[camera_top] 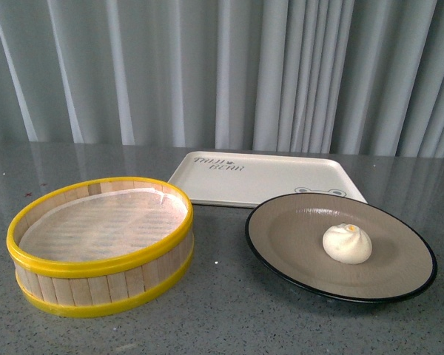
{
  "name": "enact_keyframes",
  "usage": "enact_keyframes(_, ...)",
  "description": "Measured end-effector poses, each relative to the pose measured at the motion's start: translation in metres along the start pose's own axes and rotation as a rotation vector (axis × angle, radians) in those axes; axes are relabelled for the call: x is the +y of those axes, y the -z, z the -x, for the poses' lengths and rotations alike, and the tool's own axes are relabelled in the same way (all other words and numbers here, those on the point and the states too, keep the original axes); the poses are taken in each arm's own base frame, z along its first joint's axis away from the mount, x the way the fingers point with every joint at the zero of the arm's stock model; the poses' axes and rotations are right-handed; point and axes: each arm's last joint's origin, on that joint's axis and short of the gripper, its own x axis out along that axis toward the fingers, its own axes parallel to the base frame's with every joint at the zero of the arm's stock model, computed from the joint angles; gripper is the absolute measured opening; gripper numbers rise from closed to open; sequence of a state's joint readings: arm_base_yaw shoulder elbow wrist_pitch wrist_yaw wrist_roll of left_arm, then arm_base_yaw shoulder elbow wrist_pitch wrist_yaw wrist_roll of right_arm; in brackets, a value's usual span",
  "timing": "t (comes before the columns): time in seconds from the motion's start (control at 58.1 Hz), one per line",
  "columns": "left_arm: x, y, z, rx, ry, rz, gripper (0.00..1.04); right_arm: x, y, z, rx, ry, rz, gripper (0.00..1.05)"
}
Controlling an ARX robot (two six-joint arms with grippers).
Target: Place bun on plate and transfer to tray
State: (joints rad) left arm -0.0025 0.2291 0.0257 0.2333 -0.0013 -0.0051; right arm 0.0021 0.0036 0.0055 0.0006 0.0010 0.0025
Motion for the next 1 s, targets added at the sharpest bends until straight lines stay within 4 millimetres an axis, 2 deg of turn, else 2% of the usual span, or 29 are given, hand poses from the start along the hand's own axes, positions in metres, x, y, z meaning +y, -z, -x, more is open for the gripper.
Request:
enact_keyframes(0.224, 0.0, 0.0, 0.004, 0.0, 0.0, 0.0, 0.04, 0.0, 0.0, 0.0, 0.0, 0.0, 0.0, 0.96)
enact_keyframes(0.396, 0.0, 0.003, 0.015, 0.006, 0.001, 0.0, 0.04, 0.0, 0.0, 0.0, 0.0, 0.0, 0.0, 0.96)
enact_keyframes(0.637, 0.0, 0.003, 0.015, 0.007, 0.001, 0.0, 0.04, 0.0, 0.0, 0.0, 0.0, 0.0, 0.0, 0.96)
enact_keyframes(0.826, 0.0, 0.003, 0.015, 0.007, 0.001, 0.0, 0.36, 0.0, 0.0, 0.0, 0.0, 0.0, 0.0, 0.96)
enact_keyframes(0.998, 0.0, 0.003, 0.015, 0.007, 0.001, 0.0, 0.71, 0.0, 0.0, 0.0, 0.0, 0.0, 0.0, 0.96)
